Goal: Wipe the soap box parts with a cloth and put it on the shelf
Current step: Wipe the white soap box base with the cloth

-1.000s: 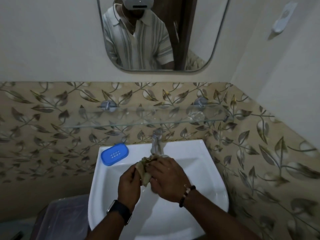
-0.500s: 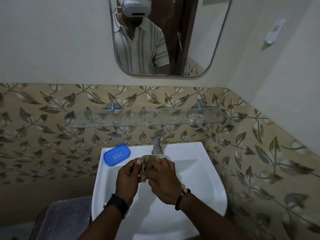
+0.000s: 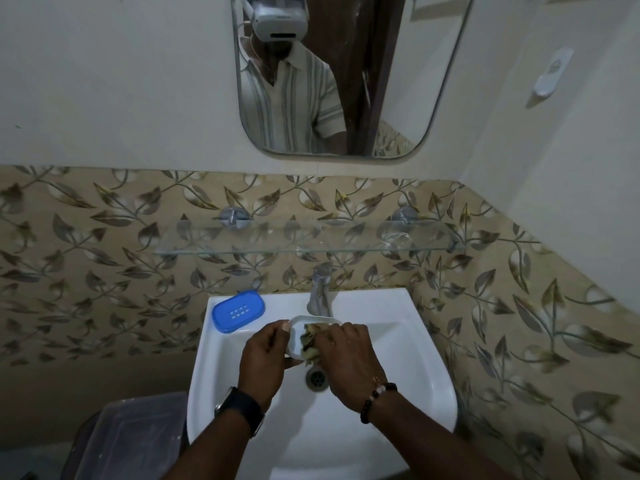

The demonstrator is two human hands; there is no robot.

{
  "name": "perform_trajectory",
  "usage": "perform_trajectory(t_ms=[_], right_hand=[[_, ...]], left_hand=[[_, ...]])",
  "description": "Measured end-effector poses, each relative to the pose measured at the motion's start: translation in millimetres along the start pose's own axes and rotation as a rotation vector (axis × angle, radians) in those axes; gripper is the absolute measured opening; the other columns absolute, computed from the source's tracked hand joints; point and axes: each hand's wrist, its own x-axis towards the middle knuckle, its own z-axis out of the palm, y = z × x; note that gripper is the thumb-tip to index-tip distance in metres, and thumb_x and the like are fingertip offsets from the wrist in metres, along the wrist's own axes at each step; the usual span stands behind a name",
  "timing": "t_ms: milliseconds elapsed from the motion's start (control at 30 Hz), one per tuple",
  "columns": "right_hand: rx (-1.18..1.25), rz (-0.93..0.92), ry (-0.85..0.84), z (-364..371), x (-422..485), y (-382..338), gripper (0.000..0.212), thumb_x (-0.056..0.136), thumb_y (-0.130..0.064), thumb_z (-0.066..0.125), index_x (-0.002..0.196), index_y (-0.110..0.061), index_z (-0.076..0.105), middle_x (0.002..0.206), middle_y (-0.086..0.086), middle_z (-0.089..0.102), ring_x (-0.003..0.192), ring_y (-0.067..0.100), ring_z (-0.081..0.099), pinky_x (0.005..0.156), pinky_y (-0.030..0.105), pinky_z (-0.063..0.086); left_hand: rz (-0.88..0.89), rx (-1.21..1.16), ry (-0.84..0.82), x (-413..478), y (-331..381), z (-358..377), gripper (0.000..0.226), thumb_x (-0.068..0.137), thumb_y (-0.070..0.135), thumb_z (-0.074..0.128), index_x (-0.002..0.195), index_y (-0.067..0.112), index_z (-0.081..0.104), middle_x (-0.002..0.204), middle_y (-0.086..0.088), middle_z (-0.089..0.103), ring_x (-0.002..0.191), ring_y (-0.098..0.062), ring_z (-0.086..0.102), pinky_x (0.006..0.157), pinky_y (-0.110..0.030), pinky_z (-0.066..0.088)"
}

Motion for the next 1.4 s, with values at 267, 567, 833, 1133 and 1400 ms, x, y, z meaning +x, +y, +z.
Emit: perform_trajectory(t_ms=[267,567,833,1133,1400], right_hand=[[0.84,0.059,-0.134,-27,0,20,0.023,0.083,-0.022,0.071,0.102,-0.022,0.057,0.103,-0.005,0.072,0.097,0.017,0.066,0.08,0.039,0.054],[1.652,0.445,0.256,-18,3,32,0.029,0.072,-0.007,0.084,0.098,-0.017,0.075,0.105,0.006,0.078,0.101,0.026,0.072,0.077,0.033,0.058],[0.649,0.046,0.306,0,-7,5,0.045,0.077,-0.063,0.073,0.118,-0.05,0.058,0.131,-0.015,0.044,0.126,0.011,0.041,0.102,0.027,0.037],[0.983,0.358,0.386,-1,-2,19,0.022,0.097,-0.037,0.05,0.113,-0.052,0.05,0.113,-0.022,0.06,0.109,0.008,0.057,0.093,0.033,0.047],[2.102,0.79,0.577,-19,13,2,0.052,0.096,-0.046,0.05,0.133,-0.011,0.058,0.133,0.019,0.063,0.123,0.035,0.058,0.103,0.053,0.048]], left_hand=[[-0.04,0.056,-0.269,8,22,-18,0.025,0.107,0.018,0.047,0.108,0.021,0.071,0.109,-0.005,0.075,0.101,-0.022,0.072,0.081,-0.037,0.061],[0.149,0.264,-0.349,14,26,-24,0.038,0.091,0.056,0.057,0.067,0.028,0.051,0.072,0.009,0.049,0.073,-0.01,0.045,0.074,-0.035,0.036],[0.085,0.238,-0.231,5,28,9,0.033,0.098,0.03,0.059,0.075,0.006,0.061,0.069,0.0,0.067,0.067,-0.017,0.058,0.065,-0.028,0.05],[0.007,-0.165,-0.17,-5,42,26,0.035,0.093,0.039,0.06,0.068,0.016,0.067,0.072,-0.007,0.064,0.067,-0.014,0.061,0.062,-0.028,0.053],[-0.105,-0.61,-0.082,-14,46,45,0.032,0.089,0.034,0.058,0.099,0.014,0.08,0.107,-0.011,0.079,0.098,-0.021,0.076,0.082,-0.033,0.064]])
